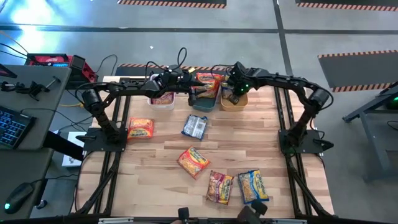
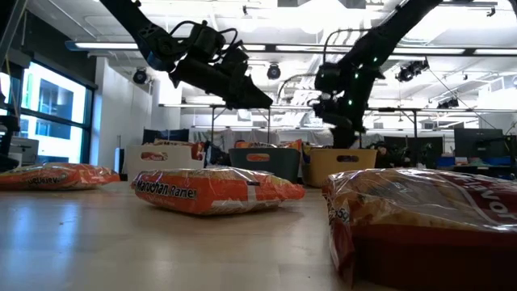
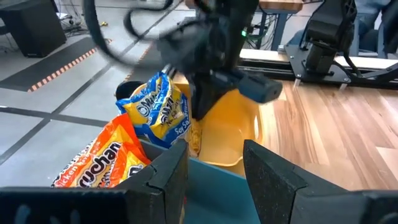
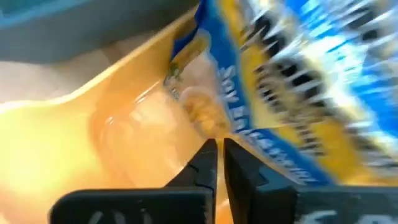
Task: Sort Maruchan noodles
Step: Put the orange noodle pack into the blue bin
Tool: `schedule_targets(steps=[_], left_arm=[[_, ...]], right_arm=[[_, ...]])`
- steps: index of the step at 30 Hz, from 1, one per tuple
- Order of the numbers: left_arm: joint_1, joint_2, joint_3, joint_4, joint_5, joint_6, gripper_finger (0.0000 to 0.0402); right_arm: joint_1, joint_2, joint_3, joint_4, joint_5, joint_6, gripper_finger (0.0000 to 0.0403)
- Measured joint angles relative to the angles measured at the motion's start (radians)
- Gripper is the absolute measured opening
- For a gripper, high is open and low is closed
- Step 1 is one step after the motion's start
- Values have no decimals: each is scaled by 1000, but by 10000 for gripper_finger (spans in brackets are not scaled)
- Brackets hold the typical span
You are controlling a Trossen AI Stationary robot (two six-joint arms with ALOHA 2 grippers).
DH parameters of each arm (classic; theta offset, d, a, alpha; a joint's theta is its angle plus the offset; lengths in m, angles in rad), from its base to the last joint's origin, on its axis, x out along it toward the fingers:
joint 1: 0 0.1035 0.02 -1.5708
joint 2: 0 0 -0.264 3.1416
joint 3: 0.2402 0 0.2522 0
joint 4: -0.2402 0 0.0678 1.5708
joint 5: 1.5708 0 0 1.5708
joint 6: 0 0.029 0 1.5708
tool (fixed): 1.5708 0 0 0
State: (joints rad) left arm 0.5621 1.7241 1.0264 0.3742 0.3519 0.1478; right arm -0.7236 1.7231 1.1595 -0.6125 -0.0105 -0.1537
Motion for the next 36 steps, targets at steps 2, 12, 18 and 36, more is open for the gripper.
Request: schedule_targets(steps=[2, 12, 18, 36], left_arm=[[0, 0, 0, 13, 0, -13, 140], [-18, 0, -110, 199, 24, -57, 117], [-25, 0, -197, 266, 27, -134, 82], [-283, -140, -198, -435, -66, -277, 19]], right_arm=[[-1, -38, 0, 8, 9, -6, 10], [29, -291, -287, 452, -1, -21, 1], [94, -459, -507, 854, -16, 4, 0], [35, -599, -714, 1204, -320, -94, 0]])
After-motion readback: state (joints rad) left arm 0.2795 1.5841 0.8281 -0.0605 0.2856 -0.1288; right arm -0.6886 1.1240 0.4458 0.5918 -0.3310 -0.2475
